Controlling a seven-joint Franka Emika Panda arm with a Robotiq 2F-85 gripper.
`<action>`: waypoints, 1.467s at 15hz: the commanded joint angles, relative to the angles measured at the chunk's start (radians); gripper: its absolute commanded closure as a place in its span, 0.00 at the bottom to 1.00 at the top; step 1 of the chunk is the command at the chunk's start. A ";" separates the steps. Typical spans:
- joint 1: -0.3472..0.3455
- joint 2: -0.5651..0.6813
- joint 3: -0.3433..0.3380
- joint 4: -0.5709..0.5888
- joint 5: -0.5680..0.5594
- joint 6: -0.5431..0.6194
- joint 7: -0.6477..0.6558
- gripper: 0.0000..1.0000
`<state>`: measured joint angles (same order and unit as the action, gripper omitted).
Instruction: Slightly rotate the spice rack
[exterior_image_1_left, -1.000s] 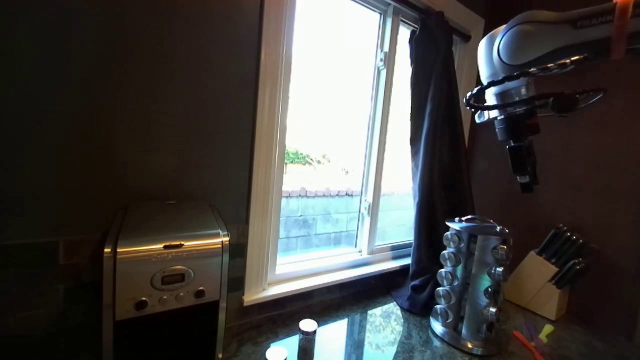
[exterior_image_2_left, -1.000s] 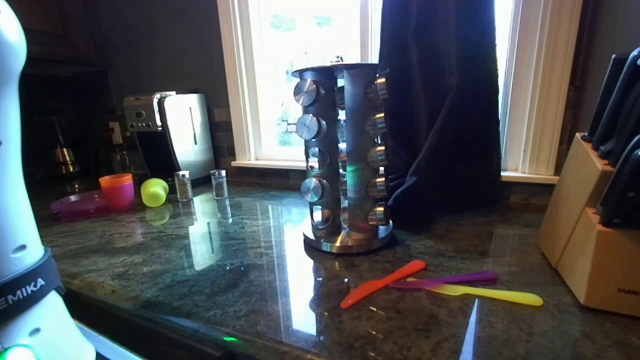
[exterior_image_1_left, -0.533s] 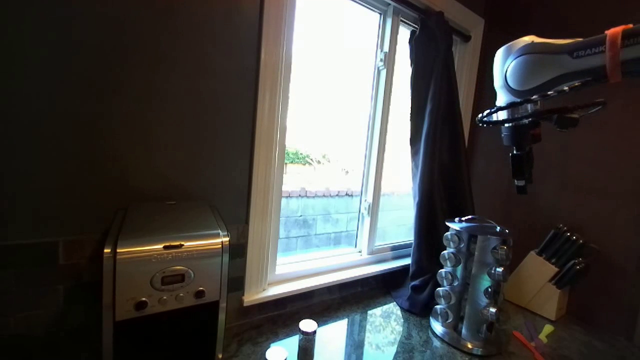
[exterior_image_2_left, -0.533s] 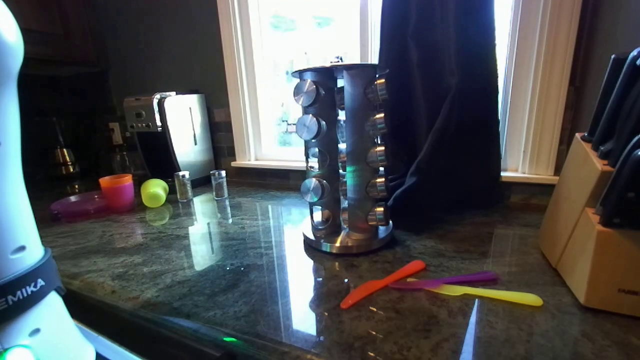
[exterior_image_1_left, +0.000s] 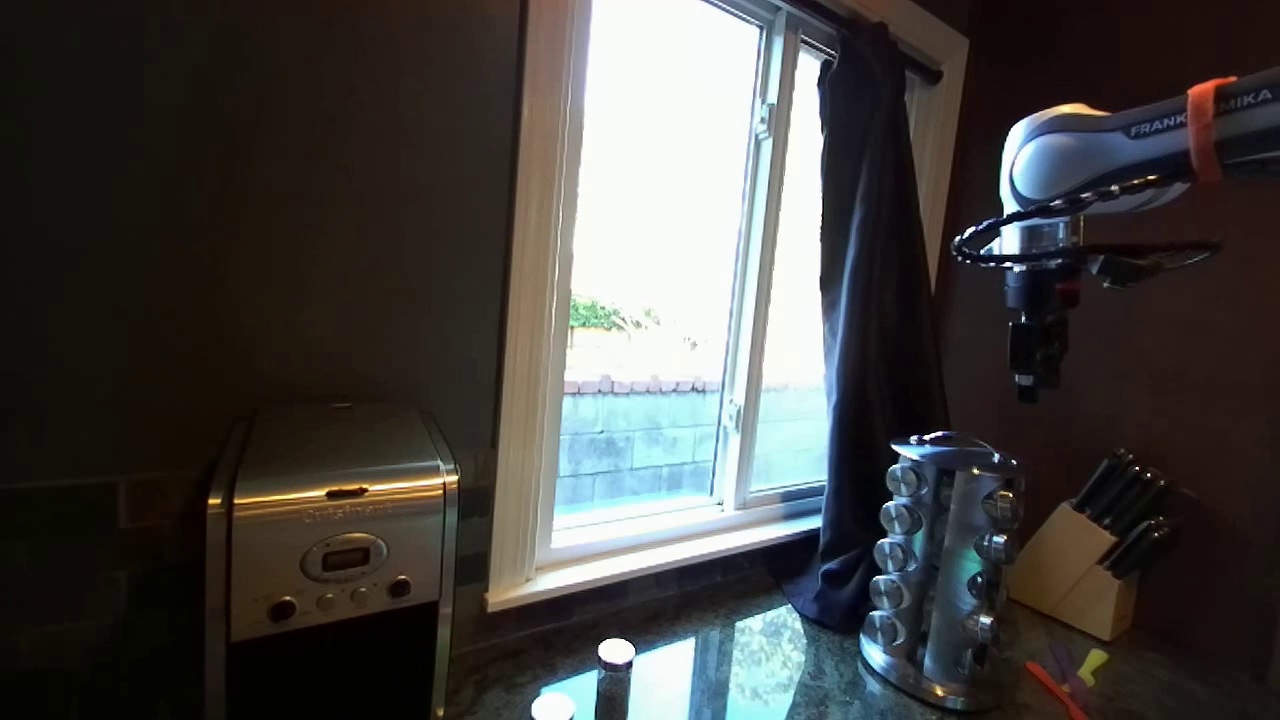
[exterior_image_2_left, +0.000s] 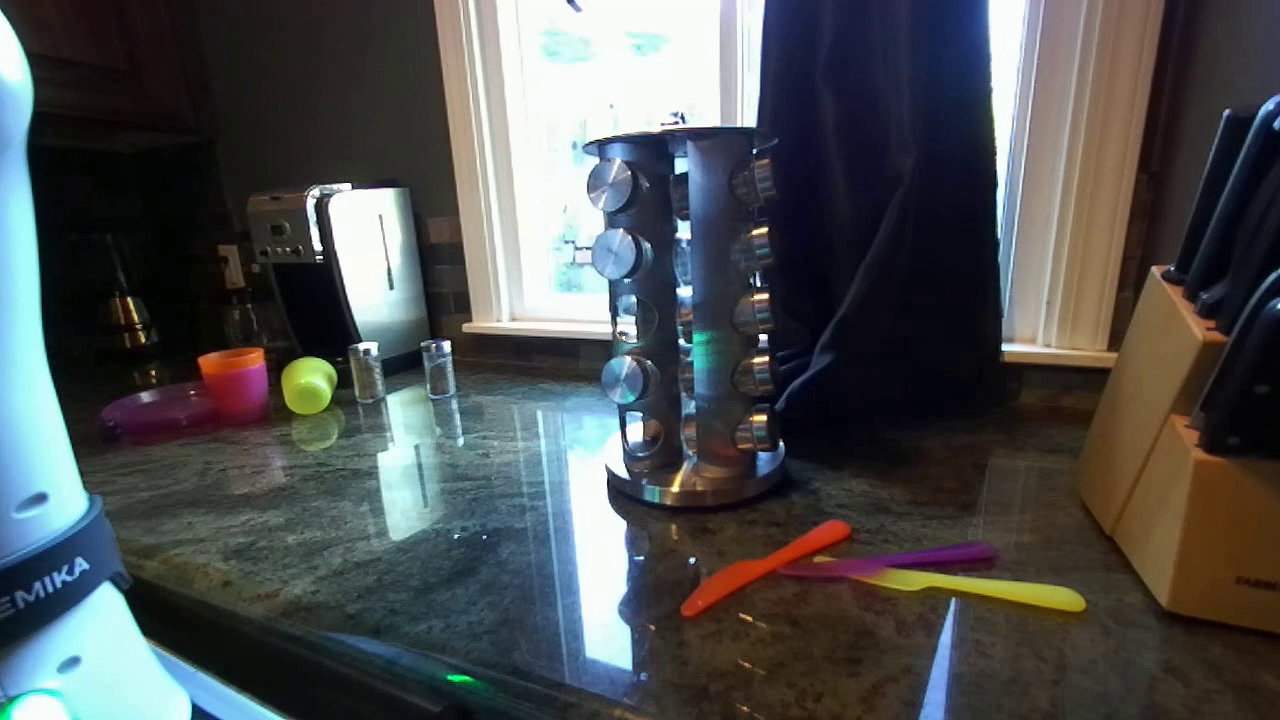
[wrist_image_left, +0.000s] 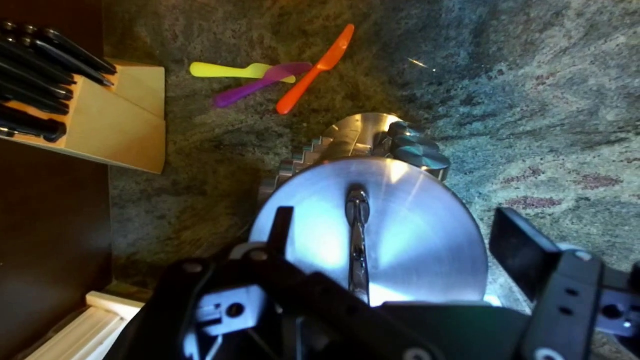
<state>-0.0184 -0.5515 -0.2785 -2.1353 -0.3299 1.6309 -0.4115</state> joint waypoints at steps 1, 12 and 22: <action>-0.025 0.005 0.018 0.003 0.011 0.002 -0.010 0.00; -0.051 0.080 0.010 -0.001 0.061 0.175 0.081 0.00; -0.066 0.192 0.002 0.025 0.146 0.161 -0.033 0.39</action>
<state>-0.0724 -0.3851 -0.2732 -2.1300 -0.2272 1.8155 -0.3958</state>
